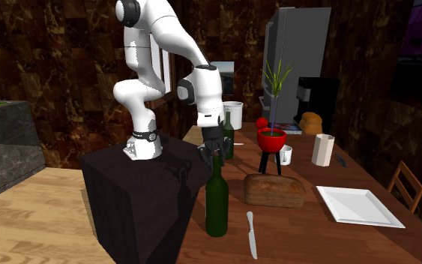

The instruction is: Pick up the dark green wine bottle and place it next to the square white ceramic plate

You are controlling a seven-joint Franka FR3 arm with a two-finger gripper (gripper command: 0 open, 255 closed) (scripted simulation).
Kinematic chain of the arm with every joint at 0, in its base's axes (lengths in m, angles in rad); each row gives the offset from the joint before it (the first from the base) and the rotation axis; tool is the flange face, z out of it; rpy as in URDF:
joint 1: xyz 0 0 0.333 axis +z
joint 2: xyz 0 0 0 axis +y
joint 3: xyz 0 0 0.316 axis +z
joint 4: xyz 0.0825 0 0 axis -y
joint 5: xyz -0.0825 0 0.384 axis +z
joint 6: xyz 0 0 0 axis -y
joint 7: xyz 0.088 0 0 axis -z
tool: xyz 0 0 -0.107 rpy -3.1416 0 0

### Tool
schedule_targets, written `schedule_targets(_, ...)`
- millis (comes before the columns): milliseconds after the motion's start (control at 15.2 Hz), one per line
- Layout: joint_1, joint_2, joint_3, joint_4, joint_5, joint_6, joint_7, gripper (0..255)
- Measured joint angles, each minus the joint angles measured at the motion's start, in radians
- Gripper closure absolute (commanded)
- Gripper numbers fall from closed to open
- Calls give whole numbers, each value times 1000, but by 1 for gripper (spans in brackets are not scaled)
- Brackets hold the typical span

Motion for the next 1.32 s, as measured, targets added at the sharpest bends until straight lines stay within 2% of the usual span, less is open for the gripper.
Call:
schedule_targets(396, 0, -4, 0, 2, -2, -7, 1, 255)
schedule_targets(1320, -4, -151, -3, 47, -36, -197, 31, 255)
